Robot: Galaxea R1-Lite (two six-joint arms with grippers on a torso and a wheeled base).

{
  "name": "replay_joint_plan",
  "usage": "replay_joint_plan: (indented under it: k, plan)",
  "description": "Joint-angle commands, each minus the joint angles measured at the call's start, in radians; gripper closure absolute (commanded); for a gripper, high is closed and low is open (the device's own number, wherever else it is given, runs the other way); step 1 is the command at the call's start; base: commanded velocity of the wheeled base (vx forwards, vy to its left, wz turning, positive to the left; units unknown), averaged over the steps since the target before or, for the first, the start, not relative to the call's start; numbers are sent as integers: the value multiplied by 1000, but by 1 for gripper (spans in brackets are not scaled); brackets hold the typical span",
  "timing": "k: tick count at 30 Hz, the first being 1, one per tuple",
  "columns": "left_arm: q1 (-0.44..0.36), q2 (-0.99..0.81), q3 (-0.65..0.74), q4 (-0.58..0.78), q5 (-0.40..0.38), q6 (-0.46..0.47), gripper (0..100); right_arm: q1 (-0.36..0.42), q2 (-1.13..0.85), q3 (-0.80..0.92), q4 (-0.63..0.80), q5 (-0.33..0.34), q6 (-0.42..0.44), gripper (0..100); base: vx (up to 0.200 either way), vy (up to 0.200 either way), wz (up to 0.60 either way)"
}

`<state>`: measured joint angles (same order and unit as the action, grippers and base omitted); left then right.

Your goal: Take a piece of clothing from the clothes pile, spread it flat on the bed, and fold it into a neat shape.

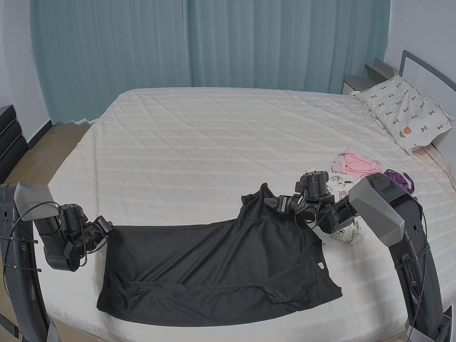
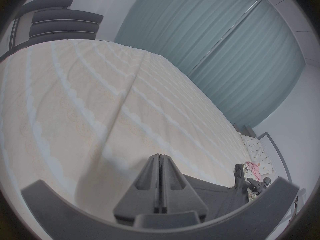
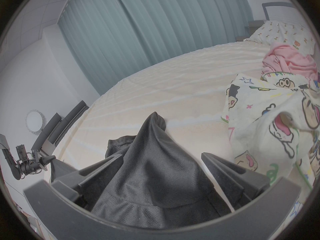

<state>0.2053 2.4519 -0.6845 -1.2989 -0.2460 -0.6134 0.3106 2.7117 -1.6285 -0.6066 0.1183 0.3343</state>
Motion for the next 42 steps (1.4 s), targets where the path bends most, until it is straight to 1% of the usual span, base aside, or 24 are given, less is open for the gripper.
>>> replay_joint_plan:
  k: [1, 3, 4, 11, 17, 19, 22, 27, 33, 38, 42]
  plan:
    - [2, 2, 2, 0, -1, 0, 100, 1, 23, -24, 8, 17, 3, 0, 0, 0, 0]
    - [2, 6, 2, 0, 1, 0, 100, 1, 36, -33, 8, 17, 11, 0, 0, 0, 0]
    - [2, 7, 2, 0, 1, -2, 100, 1, 37, -33, 7, 17, 14, 100, 0, 0, 0]
    - [5, 4, -3, -2, 1, -3, 100, -13, 23, -21, 4, 15, 26, 100, 0, 0, 0]
    - [9, 2, 2, -37, 5, -2, 100, -35, -24, 22, -38, 11, 88, 100, 0, 0, 0]
    - [9, 4, 0, -48, 8, -2, 100, -39, -40, 41, -44, 12, 91, 100, 0, 0, 0]
    - [9, 6, -9, -63, 40, -2, 100, -51, -86, 105, -67, 21, 92, 100, 0, 0, 0]
    - [11, 4, -9, -63, 42, -2, 100, -64, -101, 145, -128, 21, 98, 100, 0, 0, 0]
    - [14, 2, -3, -63, 42, 1, 100, -68, -118, 194, -151, 23, 106, 100, 0, 0, 0]
    - [32, -7, -6, -63, 42, 1, 100, -58, -109, 230, -277, 15, 117, 100, 0, 0, 0]
    - [49, -14, -7, -65, 42, 3, 100, -36, -84, 265, -334, 12, 101, 100, 0, 0, 0]
